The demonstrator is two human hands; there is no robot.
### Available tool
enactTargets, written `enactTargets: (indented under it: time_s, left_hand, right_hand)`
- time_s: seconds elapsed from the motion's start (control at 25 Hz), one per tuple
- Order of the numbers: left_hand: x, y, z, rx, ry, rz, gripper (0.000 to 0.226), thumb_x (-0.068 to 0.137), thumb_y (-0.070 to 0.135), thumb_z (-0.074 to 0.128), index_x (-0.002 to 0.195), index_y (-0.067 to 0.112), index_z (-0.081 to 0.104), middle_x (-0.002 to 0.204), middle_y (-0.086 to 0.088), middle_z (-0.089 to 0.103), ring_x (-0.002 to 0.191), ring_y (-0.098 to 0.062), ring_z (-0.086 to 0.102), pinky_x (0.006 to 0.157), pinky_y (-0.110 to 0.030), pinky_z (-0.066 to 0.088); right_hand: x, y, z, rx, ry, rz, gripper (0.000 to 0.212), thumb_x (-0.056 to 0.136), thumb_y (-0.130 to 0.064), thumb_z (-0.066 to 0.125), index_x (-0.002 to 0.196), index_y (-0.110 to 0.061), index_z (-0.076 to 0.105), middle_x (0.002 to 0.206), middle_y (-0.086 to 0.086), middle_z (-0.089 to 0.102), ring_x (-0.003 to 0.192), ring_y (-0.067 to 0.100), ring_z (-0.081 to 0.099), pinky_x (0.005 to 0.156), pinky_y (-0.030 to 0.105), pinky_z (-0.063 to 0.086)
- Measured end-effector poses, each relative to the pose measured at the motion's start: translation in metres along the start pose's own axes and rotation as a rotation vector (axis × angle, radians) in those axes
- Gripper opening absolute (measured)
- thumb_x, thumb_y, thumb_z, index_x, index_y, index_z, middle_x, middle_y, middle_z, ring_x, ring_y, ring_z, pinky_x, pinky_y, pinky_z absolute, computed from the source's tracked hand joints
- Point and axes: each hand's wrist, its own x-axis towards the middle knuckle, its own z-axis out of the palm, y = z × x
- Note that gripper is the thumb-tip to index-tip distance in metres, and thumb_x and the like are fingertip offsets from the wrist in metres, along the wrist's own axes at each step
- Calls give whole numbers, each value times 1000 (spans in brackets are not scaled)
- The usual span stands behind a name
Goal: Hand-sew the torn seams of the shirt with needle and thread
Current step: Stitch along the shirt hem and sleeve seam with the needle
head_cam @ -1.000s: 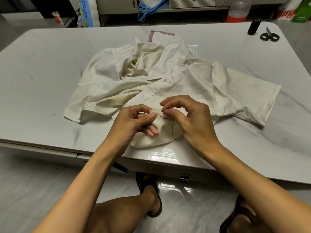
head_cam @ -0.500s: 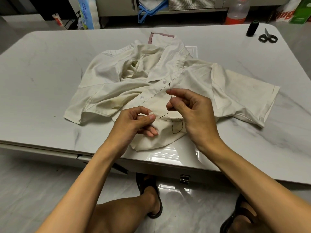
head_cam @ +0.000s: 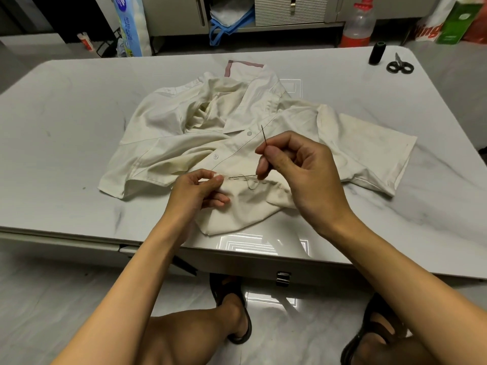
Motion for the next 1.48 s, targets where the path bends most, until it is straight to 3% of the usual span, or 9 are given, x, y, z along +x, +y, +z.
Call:
enactTargets:
  time_s: [0.12, 0.32, 0.48, 0.76, 0.92, 1.12, 1.2, 1.32, 1.48]
  left_hand:
    - [3, -2, -1, -29, 67, 0, 6, 95, 8, 64, 92, 6, 60, 61, -6, 66, 54, -15, 66, 54, -20, 55]
    - [6, -10, 3, -41, 145, -20, 7, 96, 6, 63, 98, 1, 57, 65, -11, 63, 50, -15, 65, 51, -20, 55]
    - [5, -13, 6, -55, 184, -20, 7, 97, 4, 60, 98, 0, 55, 62, -9, 62, 46, -14, 63, 47, -21, 53]
    - [-2, -10, 3, -22, 166, 51, 7, 97, 7, 61, 92, 5, 58, 67, -9, 64, 49, -16, 63, 46, -24, 52]
    - [-12, -2, 2, 15, 96, 139, 4, 96, 7, 63, 93, 3, 62, 65, -8, 66, 57, -18, 65, 51, -23, 52]
    - [-14, 3, -2, 8, 23, 175, 4, 94, 3, 62, 91, 3, 64, 63, -12, 67, 58, -19, 66, 57, -23, 54]
    - [-15, 6, -2, 12, -9, 182, 7, 94, 2, 62, 88, 3, 66, 64, -12, 66, 59, -20, 66, 58, -24, 54]
    - [-15, 9, -3, 26, -50, 161, 9, 94, 3, 62, 85, 3, 67, 64, -15, 66, 58, -22, 65, 58, -25, 54]
    - [-16, 10, -3, 10, -72, 88, 9, 94, 4, 60, 86, 1, 64, 61, -16, 66, 53, -20, 65, 54, -22, 53]
  right_hand:
    - [-11, -19, -8, -32, -16, -8, 14, 98, -2, 52, 94, -2, 66, 65, 4, 63, 66, 13, 60, 73, 22, 51]
    - [-24, -52, -19, 67, -109, 143, 15, 98, -2, 51, 93, -1, 65, 61, 1, 58, 55, 13, 55, 66, 33, 55]
    - [-35, -70, -30, 160, -123, 275, 15, 98, -4, 51, 95, -2, 65, 63, 4, 55, 52, 12, 49, 54, 27, 52]
    - [-36, -55, -29, 181, -170, 428, 14, 98, -4, 51, 96, 0, 65, 69, 8, 62, 55, 12, 52, 56, 26, 54]
    - [-33, -13, -1, 27, -190, 421, 16, 98, -2, 52, 90, -3, 66, 83, 9, 70, 60, 12, 61, 61, 27, 57]
    - [-11, 36, 26, -295, 13, 202, 17, 94, -7, 60, 85, -15, 71, 120, -7, 61, 72, 11, 68, 61, 23, 56]
    - [-4, 47, 28, -291, 26, 226, 16, 95, -7, 59, 87, -12, 72, 109, -6, 67, 70, 11, 69, 60, 21, 54]
    - [3, 56, 28, -334, 46, 250, 17, 94, -11, 60, 84, -17, 72, 70, -3, 69, 66, 8, 66, 63, 16, 48]
    - [7, 60, 22, -316, 32, 262, 20, 94, -14, 59, 80, -22, 70, 64, -4, 66, 65, 7, 64, 73, 30, 52]
